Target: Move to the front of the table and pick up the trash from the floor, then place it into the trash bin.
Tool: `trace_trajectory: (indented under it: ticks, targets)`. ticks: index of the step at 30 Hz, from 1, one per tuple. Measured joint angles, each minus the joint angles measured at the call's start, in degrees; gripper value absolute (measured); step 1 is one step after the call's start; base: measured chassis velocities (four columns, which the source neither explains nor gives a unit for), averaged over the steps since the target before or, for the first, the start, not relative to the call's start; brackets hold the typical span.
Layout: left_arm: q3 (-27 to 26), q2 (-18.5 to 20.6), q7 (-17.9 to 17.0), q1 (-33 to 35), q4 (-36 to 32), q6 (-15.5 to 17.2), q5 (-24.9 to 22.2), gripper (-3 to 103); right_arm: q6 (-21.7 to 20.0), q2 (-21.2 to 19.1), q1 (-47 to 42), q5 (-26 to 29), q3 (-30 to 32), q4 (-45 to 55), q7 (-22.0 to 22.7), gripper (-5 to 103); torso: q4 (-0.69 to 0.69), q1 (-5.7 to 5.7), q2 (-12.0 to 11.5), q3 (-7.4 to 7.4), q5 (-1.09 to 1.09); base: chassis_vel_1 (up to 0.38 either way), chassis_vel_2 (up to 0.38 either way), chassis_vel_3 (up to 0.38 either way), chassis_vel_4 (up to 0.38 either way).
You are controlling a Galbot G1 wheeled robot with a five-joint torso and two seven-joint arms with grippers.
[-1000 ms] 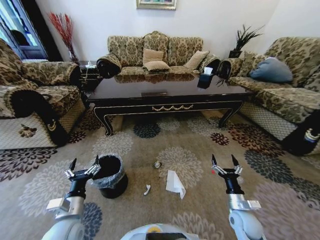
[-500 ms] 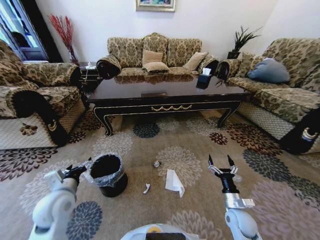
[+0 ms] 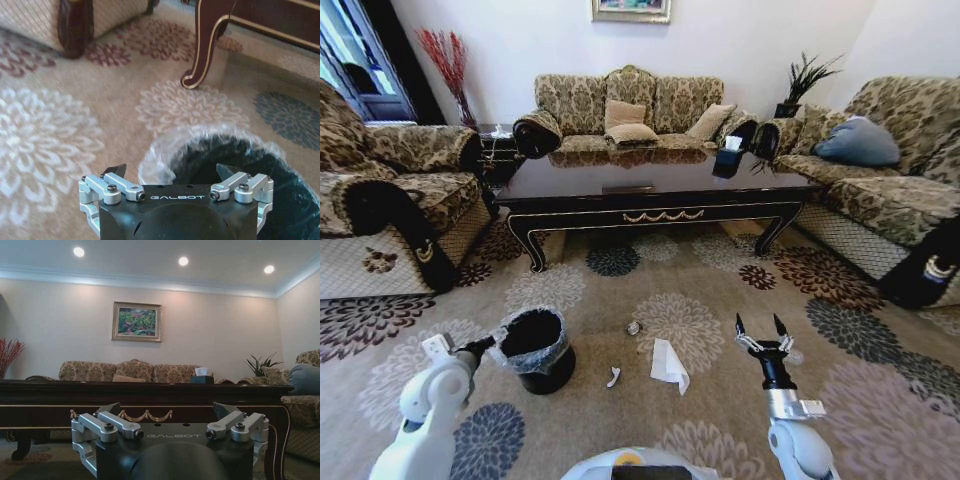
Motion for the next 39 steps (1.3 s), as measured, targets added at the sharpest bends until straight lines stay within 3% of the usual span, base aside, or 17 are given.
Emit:
trace_trajectory:
  ticks: [8, 25, 31, 32, 34, 37, 39]
  targets:
    - [2.0, -4.1, 0.0, -3.0, 5.3, -0.2, -3.0, 100, 0.1, 0.0, 0.1, -0.2, -0.5, -0.5, 0.0, 100, -0.02, 0.00, 0.0, 0.01, -0.01, 0.000, 0.000, 0.000, 0.000]
    - [2.2, -4.7, 0.9, -1.9, 7.4, -0.4, 1.3, 98, 0.7, -0.3, 1.4, 0.1, -1.3, -2.3, 0.0, 100, -0.01, 0.00, 0.0, 0.00, 0.00, 0.000, 0.000, 0.000, 0.000]
    - [2.3, -4.4, 1.1, -2.0, 7.4, -0.4, 1.8, 84, 1.3, -0.6, 1.2, 0.3, -1.2, -2.3, 0.0, 100, -0.02, 0.00, 0.0, 0.00, -0.01, 0.000, 0.000, 0.000, 0.000]
    - [2.3, -4.4, 1.3, -1.8, 7.4, -0.4, 2.1, 73, 1.4, -0.7, 1.1, 0.3, -1.2, -2.3, 0.0, 100, -0.02, 0.00, 0.0, 0.00, -0.01, 0.000, 0.000, 0.000, 0.000]
    - [2.3, -4.5, 1.4, -1.7, 7.3, -0.4, 2.3, 73, 1.5, -0.7, 1.1, 0.3, -1.1, -2.3, 0.0, 100, -0.02, 0.00, 0.0, 0.00, -0.01, 0.000, 0.000, 0.000, 0.000]
    - [2.2, -4.7, 1.9, -0.9, 7.1, -0.5, 2.9, 56, 1.6, -0.8, 1.0, 0.3, -1.0, -2.3, 0.4, 100, -0.01, 0.00, 0.0, 0.00, 0.00, 0.000, 0.000, 0.000, 0.000]
    - [2.1, -4.7, 2.1, -0.6, 7.0, -0.5, 3.0, 51, 1.3, -0.8, 1.1, 0.0, -1.0, -2.4, 1.5, 100, -0.01, 0.00, 0.0, 0.00, 0.00, 0.000, 0.000, 0.000, 0.000]
